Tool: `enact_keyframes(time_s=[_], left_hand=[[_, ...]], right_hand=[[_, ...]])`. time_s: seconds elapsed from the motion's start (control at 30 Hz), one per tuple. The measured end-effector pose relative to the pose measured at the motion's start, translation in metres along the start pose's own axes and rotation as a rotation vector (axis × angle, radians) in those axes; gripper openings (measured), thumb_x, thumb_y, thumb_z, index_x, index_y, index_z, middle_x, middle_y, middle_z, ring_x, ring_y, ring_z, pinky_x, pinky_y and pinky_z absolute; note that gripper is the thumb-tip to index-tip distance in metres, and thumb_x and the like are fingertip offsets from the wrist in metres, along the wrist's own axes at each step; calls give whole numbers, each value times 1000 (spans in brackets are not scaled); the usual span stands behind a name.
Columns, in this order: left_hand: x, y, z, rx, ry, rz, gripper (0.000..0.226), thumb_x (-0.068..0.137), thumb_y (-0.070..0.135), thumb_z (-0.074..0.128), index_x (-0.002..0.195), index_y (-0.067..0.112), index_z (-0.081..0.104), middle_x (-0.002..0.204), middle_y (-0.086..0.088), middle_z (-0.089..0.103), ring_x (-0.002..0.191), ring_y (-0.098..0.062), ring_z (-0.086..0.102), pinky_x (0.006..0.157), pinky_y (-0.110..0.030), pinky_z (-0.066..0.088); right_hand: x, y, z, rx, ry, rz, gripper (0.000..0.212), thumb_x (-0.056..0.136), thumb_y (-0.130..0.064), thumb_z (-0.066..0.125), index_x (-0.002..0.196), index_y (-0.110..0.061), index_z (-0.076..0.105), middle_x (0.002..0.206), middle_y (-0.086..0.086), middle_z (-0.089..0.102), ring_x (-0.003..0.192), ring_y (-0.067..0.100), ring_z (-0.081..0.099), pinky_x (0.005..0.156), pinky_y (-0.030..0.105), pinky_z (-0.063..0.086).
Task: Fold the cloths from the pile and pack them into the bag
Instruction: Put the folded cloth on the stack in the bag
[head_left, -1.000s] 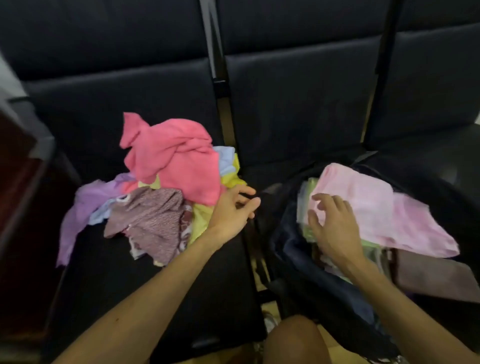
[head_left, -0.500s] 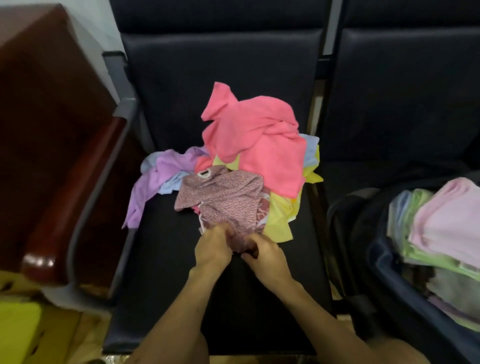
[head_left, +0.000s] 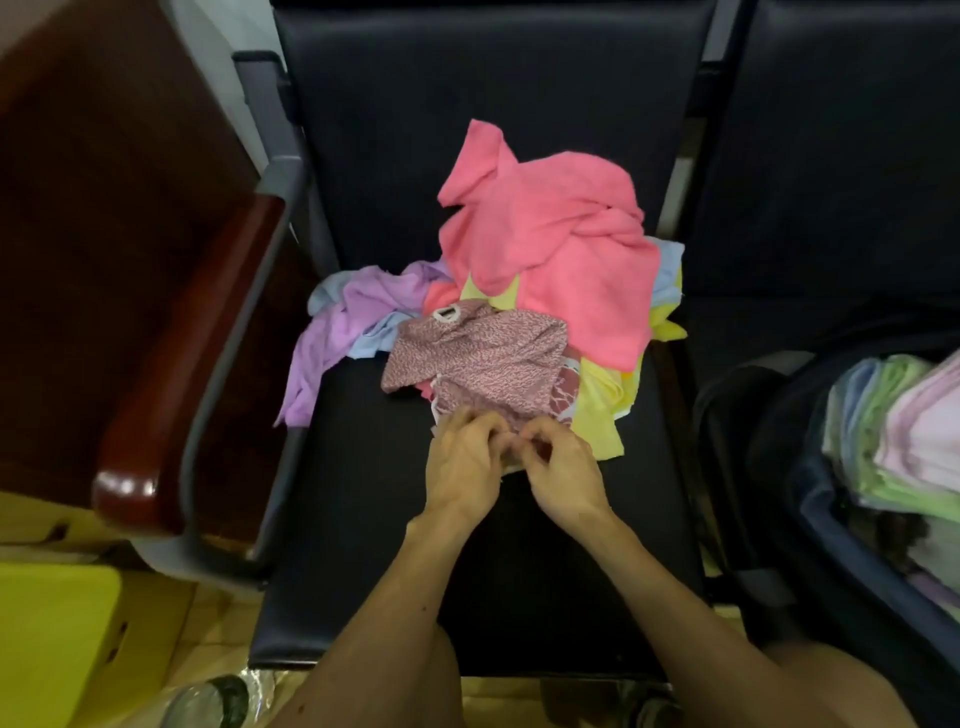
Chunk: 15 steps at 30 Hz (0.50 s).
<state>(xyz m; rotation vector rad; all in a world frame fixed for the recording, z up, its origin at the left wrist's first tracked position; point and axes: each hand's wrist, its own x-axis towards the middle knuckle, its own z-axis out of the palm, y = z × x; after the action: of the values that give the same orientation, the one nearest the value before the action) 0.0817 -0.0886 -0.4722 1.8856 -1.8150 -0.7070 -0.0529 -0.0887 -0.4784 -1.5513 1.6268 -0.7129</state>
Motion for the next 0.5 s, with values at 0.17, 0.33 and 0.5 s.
enact_keyframes(time_s=[0.17,0.33,0.5], left_hand=[[-28,34,-15,-145,118,222,16,98,32,49,97,25,64,113,16,44,106,-7,35,94,-21,23],[-43,92,-66,-273,184,338,22,101,38,42,95,25,58,114,11,45,109,-7,36,93,-12,24],[-68,156,-152,-438,289,420,10,102,21,51,93,21,54,90,10,53,82,-1,49,78,-21,40]], right_hand=[[-39,-27,-47,187,73,-28,12,95,-19,62,84,-22,64,85,-12,65,83,4,61,76,26,50],[-69,-71,-105,239,117,-146,36,85,-23,76,115,-31,58,101,-10,65,93,3,63,82,27,54],[-110,-122,-146,33,146,-260,58,79,-37,79,125,-37,45,115,-22,56,100,-9,55,82,19,49]])
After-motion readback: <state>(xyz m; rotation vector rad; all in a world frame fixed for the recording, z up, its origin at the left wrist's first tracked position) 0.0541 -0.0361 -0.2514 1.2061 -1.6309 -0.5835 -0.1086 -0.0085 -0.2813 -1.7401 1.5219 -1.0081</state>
